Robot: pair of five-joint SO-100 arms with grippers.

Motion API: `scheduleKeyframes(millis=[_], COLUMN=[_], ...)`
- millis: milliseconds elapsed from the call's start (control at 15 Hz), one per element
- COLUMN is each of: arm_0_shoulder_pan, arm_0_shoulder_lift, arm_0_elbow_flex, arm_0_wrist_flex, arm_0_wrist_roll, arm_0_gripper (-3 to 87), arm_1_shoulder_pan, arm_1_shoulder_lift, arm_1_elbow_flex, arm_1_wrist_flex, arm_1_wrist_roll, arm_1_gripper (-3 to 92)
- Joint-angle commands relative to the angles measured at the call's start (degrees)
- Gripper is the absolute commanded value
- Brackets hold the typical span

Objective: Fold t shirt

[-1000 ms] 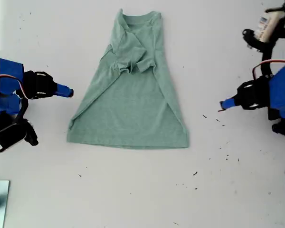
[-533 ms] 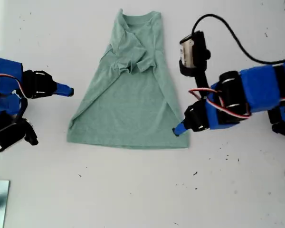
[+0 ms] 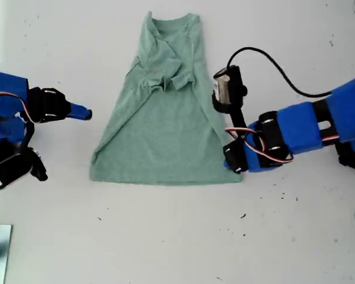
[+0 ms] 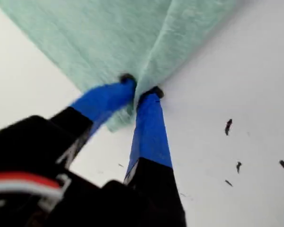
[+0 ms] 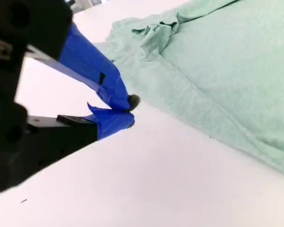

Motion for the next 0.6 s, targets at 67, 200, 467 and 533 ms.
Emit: scheduleKeyframes(millis=[67,200,467,533], arm_0_shoulder_pan=[0.70,0.70,0.62,0.53], arm_0_shoulder_lift=[0.79,1.05,1.49,1.58], arm_0_elbow_flex=[-0.53,-0.53,-0.70,-0.70], arm_0_wrist_flex=[0.09,0.26,0.44,0.53], arm_0_wrist_roll=[0.53,0.53,0.53,0.53], arm_0_gripper=[-0.2,-0.2,-0.2,-0.2], arm_1_shoulder_pan=[-0.97,-1.05,-2.29,-2.20], arm_1_shoulder_lift=[11.25,21.36,24.87,19.60], arm_1_elbow_flex=[6.50,4.92,-8.61,-15.73], arm_1_wrist_flex=[5.36,16.87,25.84,26.72], arm_1_wrist_roll=[0.09,-1.14,-3.96,-4.48], arm_1_gripper=[-0.6,-0.6,-0.6,-0.6])
